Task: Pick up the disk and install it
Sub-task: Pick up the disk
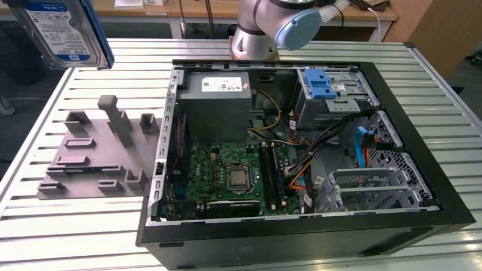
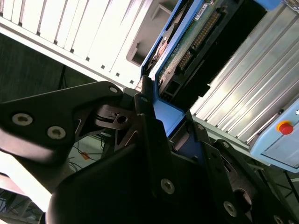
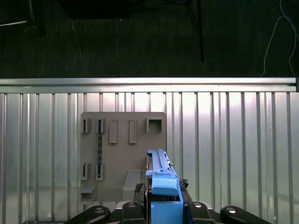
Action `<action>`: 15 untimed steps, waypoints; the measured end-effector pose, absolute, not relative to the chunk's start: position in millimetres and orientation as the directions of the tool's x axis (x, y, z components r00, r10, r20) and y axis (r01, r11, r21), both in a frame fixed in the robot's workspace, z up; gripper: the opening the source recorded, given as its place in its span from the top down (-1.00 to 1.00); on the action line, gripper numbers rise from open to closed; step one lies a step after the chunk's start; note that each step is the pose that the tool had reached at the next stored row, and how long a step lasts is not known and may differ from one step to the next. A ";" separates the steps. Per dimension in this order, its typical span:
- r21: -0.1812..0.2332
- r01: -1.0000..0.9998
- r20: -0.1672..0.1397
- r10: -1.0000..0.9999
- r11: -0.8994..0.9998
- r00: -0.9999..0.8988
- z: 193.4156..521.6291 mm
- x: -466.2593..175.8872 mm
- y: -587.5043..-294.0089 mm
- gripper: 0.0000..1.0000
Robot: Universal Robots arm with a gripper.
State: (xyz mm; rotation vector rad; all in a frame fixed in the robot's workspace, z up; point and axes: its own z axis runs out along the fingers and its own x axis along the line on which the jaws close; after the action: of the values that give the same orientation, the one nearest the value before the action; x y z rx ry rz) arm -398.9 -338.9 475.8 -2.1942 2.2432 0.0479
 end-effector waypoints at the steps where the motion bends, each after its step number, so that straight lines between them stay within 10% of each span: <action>1: 0.019 -1.000 -0.023 -0.999 0.022 -0.022 475.7 -398.9 -340.0 0.27; 15: 0.019 -1.000 -0.022 -1.000 0.022 -0.022 475.8 -390.1 -343.9 0.27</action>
State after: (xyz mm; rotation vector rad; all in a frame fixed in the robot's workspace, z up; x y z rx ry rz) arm -390.1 -343.9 475.8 -2.1950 2.2440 0.0462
